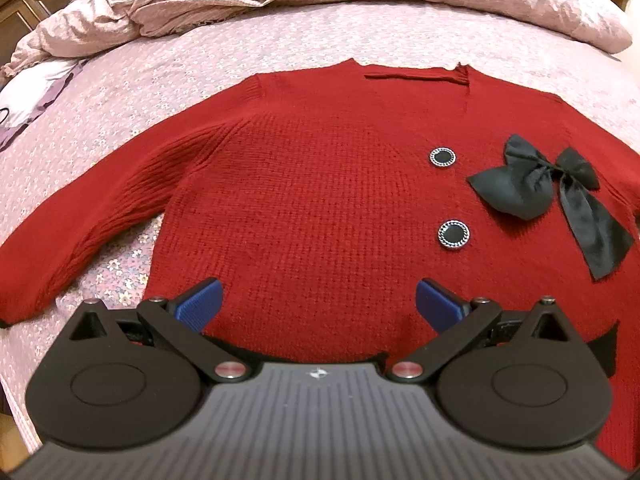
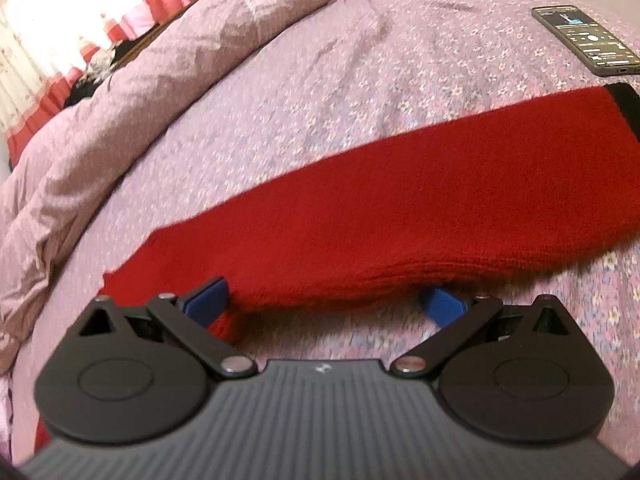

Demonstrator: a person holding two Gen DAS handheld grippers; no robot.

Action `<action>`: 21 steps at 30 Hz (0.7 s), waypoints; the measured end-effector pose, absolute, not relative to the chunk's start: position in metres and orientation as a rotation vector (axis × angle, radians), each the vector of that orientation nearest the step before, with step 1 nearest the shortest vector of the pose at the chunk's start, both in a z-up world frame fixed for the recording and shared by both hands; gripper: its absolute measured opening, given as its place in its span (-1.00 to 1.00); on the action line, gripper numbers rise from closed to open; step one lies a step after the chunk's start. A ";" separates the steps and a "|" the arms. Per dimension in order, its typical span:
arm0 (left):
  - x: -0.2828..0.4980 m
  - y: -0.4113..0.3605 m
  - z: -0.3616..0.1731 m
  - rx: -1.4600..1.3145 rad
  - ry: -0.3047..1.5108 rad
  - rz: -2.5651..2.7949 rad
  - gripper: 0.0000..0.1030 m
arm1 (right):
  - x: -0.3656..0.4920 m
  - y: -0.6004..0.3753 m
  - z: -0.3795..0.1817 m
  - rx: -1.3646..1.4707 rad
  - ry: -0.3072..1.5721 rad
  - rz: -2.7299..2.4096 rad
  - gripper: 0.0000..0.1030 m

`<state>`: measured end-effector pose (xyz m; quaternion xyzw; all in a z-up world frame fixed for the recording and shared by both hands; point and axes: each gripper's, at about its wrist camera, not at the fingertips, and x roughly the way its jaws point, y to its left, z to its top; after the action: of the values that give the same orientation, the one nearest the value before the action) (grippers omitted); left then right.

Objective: Fold small clothes
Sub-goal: 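Move the right gripper to the sleeve cuff nearest it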

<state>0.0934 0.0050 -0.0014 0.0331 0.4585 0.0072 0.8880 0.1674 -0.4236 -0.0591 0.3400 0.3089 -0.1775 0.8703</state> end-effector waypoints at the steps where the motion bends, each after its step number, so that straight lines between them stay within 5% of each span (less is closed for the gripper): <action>1: 0.094 0.005 -0.002 0.068 0.954 0.017 1.00 | 0.168 -0.427 -0.060 0.718 0.636 -0.380 1.00; 14: 0.097 0.011 -0.010 0.062 0.967 0.033 1.00 | 0.176 -0.431 -0.070 0.645 0.551 -0.410 1.00; 21: 0.097 0.019 -0.008 0.046 0.971 0.053 1.00 | 0.158 -0.455 -0.074 0.829 0.463 -0.355 0.98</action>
<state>0.0973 0.0185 -0.0083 0.0221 0.4664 0.0256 0.8839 0.1584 -0.4547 -0.0737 0.3970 0.2216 -0.1701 0.8743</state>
